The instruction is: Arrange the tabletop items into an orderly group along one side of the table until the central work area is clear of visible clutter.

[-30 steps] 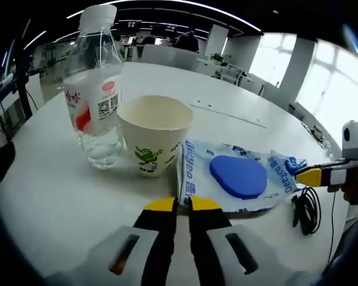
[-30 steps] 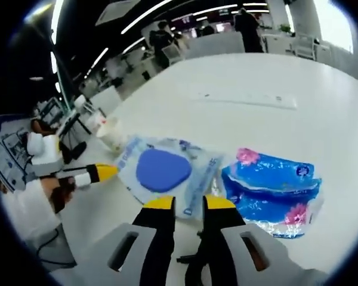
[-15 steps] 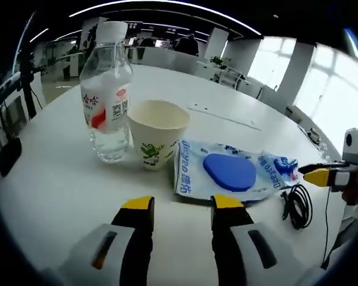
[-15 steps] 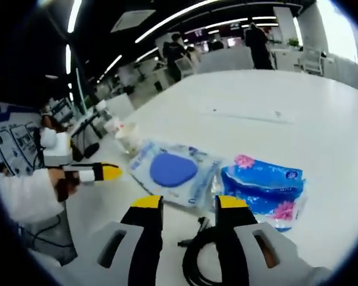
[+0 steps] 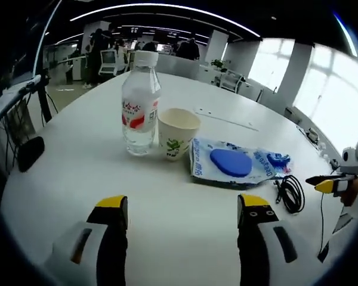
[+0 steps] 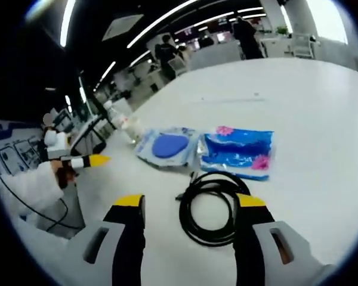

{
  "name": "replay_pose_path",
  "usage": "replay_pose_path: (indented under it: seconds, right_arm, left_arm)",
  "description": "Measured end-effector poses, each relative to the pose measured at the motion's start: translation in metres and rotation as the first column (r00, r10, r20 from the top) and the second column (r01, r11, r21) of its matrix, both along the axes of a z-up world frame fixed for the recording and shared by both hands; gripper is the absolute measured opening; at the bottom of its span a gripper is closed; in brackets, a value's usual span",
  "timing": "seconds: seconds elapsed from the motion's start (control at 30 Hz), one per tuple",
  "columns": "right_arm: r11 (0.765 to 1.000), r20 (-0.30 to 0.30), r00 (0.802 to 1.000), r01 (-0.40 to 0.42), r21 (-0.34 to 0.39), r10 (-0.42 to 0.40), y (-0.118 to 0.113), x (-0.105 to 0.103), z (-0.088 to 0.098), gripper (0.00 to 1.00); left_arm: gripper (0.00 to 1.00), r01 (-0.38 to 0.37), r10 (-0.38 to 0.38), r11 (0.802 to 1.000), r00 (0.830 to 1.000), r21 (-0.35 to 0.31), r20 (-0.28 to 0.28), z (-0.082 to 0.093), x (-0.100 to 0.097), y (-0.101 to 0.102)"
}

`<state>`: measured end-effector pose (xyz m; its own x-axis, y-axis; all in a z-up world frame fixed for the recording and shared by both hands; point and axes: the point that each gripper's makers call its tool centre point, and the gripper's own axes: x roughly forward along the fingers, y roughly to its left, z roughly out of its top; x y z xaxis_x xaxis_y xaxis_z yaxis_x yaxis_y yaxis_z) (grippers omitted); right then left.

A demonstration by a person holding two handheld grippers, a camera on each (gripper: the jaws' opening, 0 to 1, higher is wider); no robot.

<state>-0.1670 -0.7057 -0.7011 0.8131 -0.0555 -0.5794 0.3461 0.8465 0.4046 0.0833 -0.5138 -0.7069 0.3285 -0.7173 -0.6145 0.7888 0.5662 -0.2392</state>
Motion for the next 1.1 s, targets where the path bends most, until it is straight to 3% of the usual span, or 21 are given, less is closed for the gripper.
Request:
replay_pose_path:
  seconds: [0.27,0.33,0.57,0.87,1.1]
  right_arm:
    - [0.998,0.005,0.998,0.063,0.013,-0.063,-0.007,-0.037,0.003,0.62]
    - [0.997,0.008,0.997,0.073,0.016,-0.073,-0.009,-0.043,0.004,0.63]
    - [0.995,0.006,0.996,0.094,0.024,-0.094,-0.008,-0.058,0.003,0.65]
    - [0.989,0.008,0.991,0.133,0.062,-0.134,-0.003,-0.068,0.006,0.67]
    - [0.988,-0.014,0.992,0.126,0.087,-0.126,0.003,-0.075,0.005,0.67]
  left_arm:
    - [0.88,0.003,-0.003,1.0,1.0,0.015,0.008,0.006,-0.002,0.027]
    - [0.92,0.017,-0.018,1.0,0.999,0.023,0.034,0.01,-0.001,0.03]
    - [1.0,0.03,-0.031,0.999,0.999,0.016,0.038,0.016,0.004,0.041]
    - [1.0,0.108,-0.11,0.992,0.994,0.061,0.024,0.01,0.002,0.048]
    - [0.98,0.126,-0.126,0.99,0.992,0.069,0.003,0.003,-0.002,0.055]
